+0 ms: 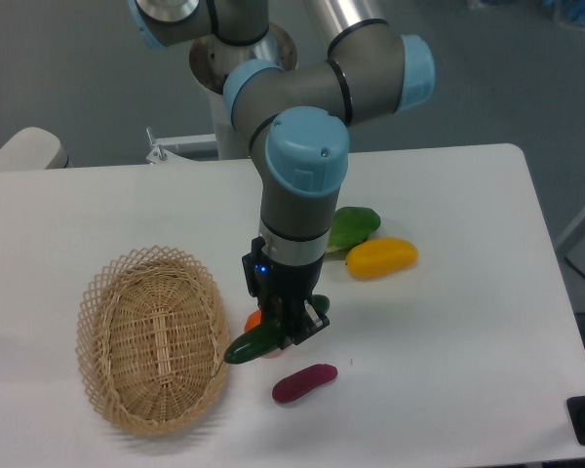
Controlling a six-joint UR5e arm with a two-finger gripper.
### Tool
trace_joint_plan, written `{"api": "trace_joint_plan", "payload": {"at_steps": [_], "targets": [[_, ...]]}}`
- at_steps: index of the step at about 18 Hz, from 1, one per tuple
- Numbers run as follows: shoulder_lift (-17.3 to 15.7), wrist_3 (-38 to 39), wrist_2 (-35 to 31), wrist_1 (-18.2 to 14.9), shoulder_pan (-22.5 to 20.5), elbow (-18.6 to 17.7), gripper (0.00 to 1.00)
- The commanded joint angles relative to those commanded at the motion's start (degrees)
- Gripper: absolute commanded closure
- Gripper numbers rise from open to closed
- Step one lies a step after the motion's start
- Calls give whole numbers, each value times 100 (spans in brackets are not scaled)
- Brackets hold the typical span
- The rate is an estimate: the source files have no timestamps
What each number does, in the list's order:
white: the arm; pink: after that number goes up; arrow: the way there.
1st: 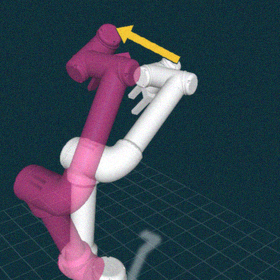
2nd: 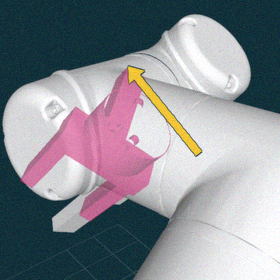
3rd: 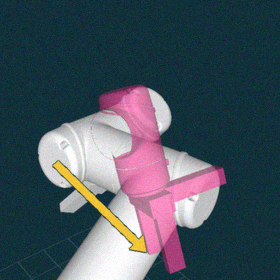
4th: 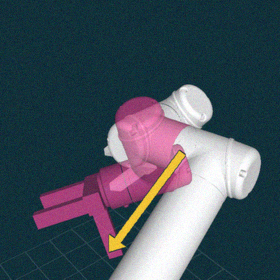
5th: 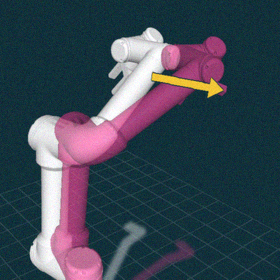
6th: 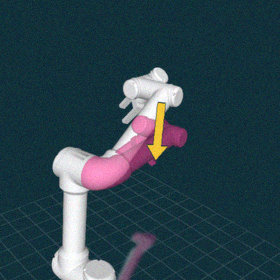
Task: Place the cucumber in the basket
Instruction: 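Lift the grasped green cucumber up from the table with the gripper, then carry the cucumber over the wicker basket and lower it inside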
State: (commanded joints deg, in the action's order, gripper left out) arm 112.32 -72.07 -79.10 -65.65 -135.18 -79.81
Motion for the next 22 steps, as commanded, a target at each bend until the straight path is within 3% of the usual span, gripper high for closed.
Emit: {"api": "trace_joint_plan", "payload": {"at_steps": [4, 9, 16, 22], "targets": [[9, 105, -35, -9, 96, -35, 72], [-53, 1088, -184, 0, 333, -289, 72], [-9, 3539, -756, -27, 993, -553, 72], [96, 4736, -1037, 44, 1388, -852, 71]]}}
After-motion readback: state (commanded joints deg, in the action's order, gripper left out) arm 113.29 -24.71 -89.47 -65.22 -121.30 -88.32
